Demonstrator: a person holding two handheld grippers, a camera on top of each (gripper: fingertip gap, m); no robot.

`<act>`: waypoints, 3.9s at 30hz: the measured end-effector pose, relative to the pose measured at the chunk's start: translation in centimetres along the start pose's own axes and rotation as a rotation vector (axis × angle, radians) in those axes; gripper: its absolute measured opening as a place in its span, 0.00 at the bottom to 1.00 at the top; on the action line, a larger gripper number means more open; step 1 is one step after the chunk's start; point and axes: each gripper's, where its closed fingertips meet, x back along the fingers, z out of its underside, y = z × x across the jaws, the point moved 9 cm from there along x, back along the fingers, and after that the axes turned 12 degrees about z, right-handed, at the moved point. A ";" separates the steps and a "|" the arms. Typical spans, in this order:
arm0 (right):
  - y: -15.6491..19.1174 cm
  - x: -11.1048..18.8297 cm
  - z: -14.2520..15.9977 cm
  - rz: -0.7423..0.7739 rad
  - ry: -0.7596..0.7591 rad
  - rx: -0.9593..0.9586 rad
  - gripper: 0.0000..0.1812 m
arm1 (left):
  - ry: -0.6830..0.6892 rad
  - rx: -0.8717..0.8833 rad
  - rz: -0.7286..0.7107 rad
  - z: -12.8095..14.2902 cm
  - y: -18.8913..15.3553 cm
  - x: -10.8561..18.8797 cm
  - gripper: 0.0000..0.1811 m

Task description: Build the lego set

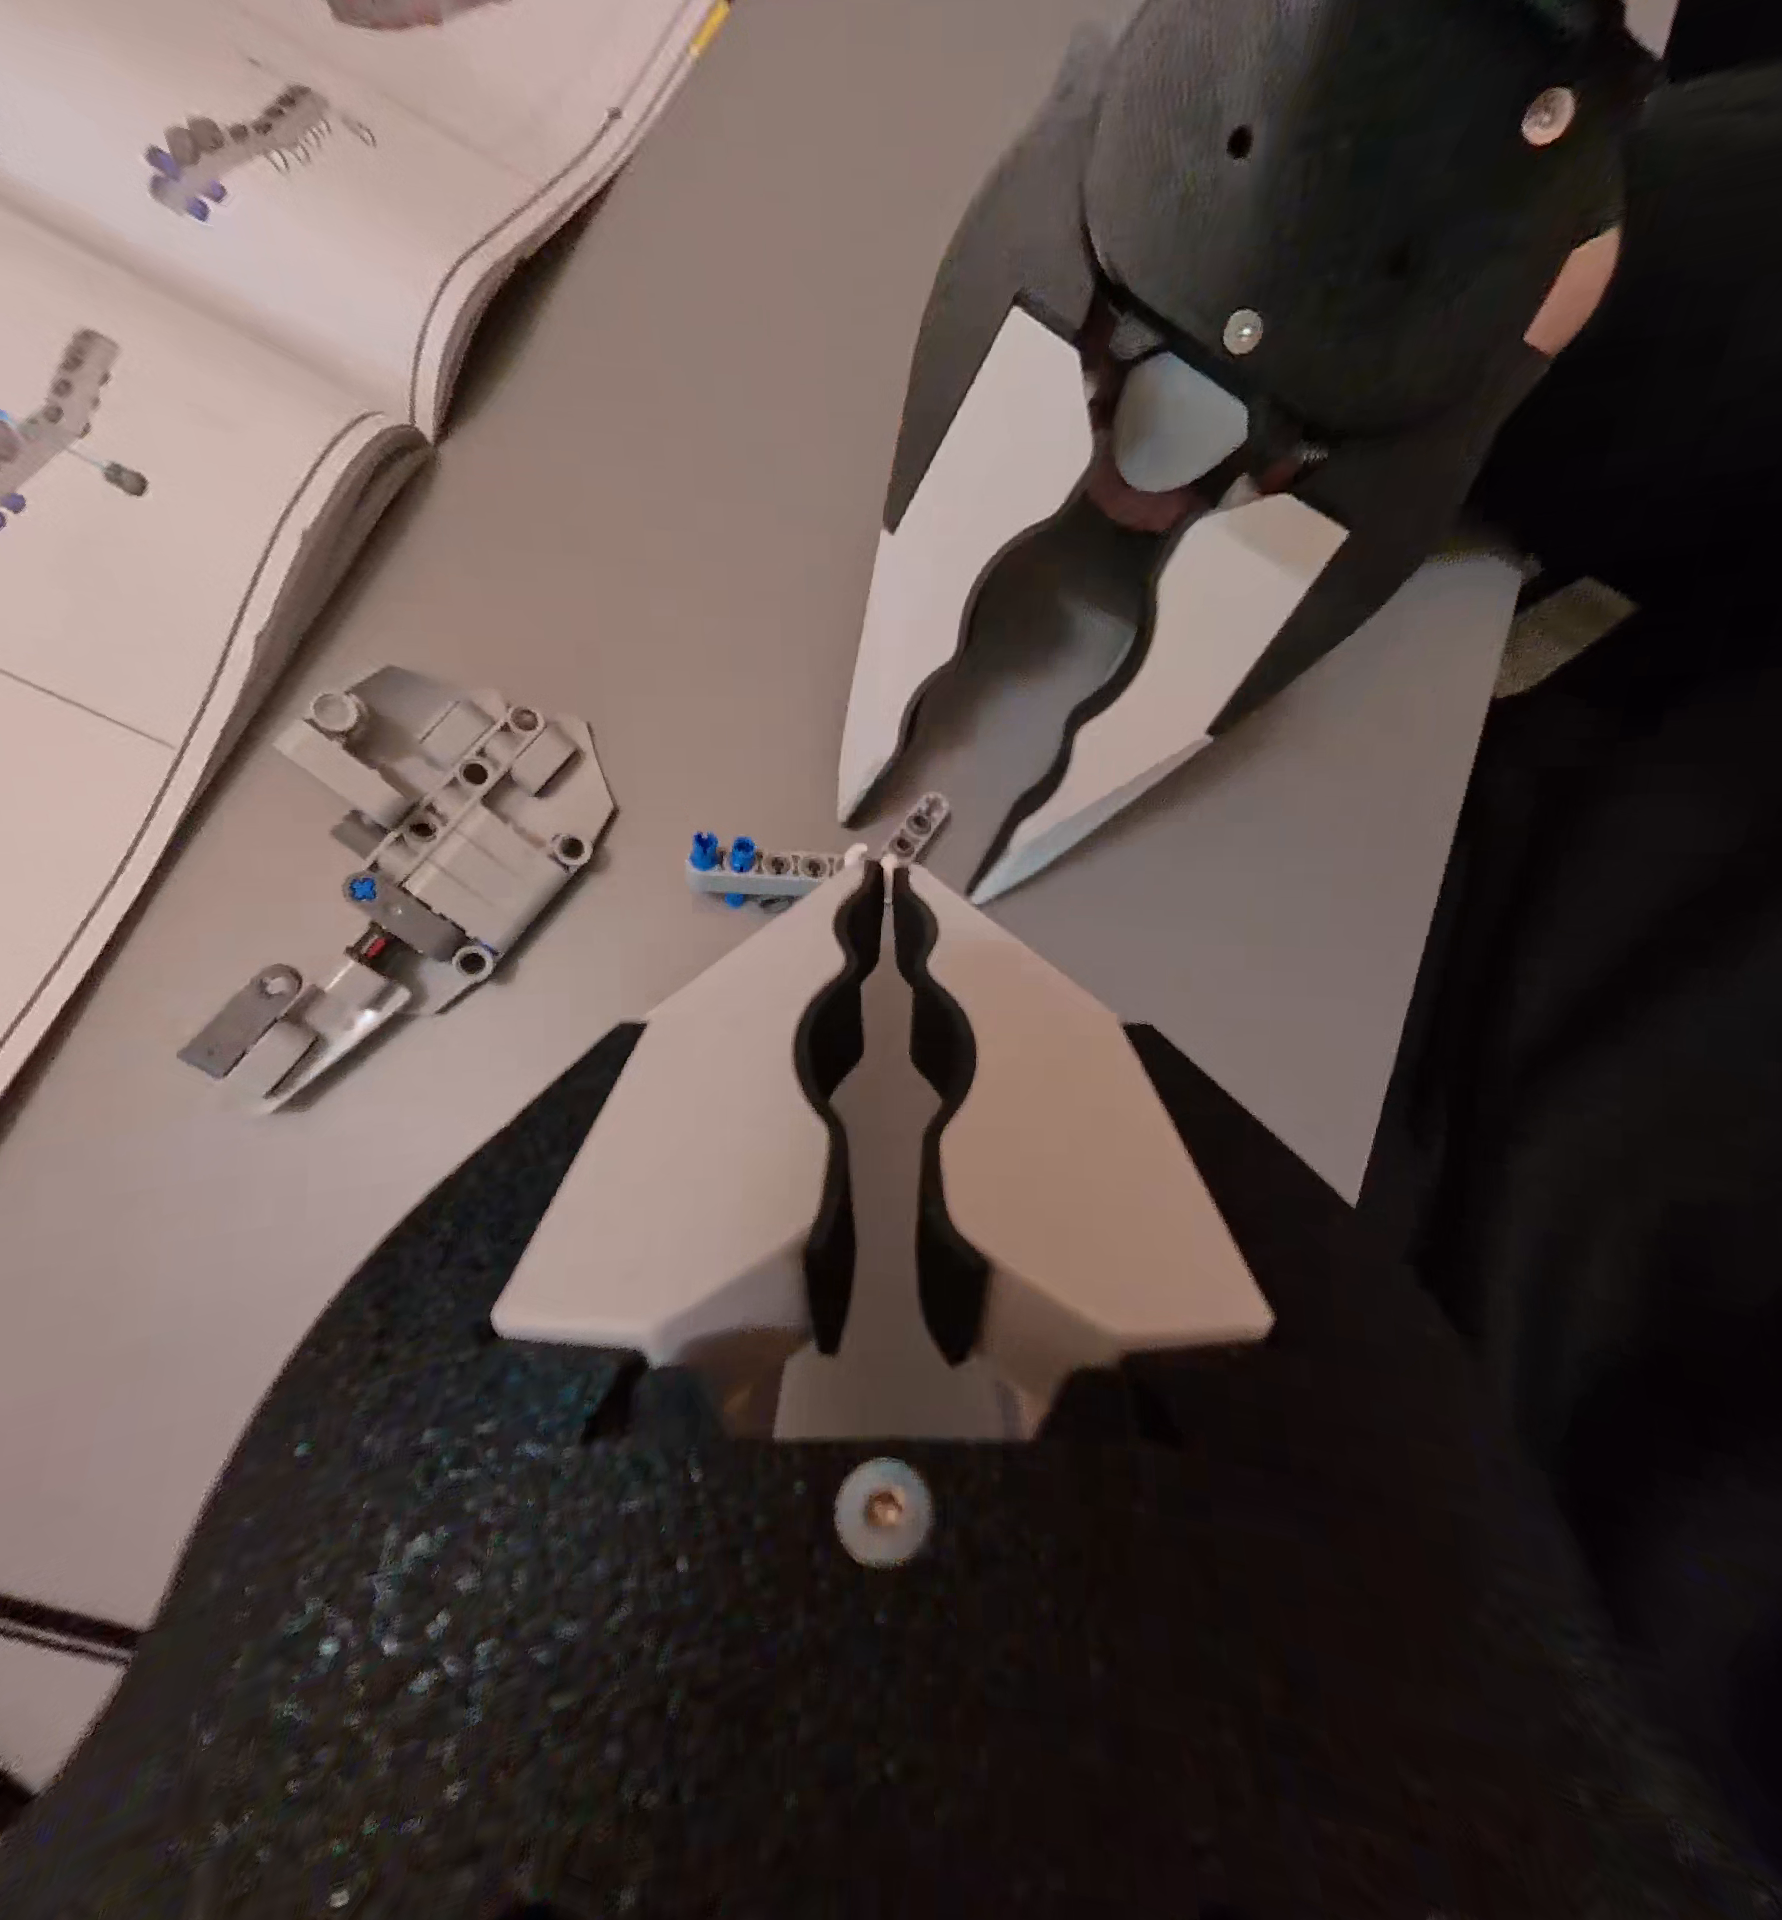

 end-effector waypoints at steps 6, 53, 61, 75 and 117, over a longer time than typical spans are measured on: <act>-0.3 -0.4 -0.1 0.038 0.014 -0.010 0.10 | 0.105 -0.029 -0.054 -0.5 -0.7 -0.9 0.00; 4.7 -2.2 -1.4 0.730 0.091 0.361 0.03 | -0.184 -0.219 -0.726 4.1 -4.1 -4.2 0.00; 4.4 -1.9 -1.3 0.700 0.045 0.311 0.04 | -0.179 -0.385 -0.736 4.4 -4.3 -4.0 0.00; 4.5 -1.8 -1.3 0.691 0.035 0.319 0.04 | -0.012 -0.695 -0.845 5.0 -4.4 -5.0 0.00; 3.9 -2.0 -1.5 0.569 0.029 0.335 0.04 | 0.426 -1.006 -0.616 3.4 -3.8 -3.8 0.00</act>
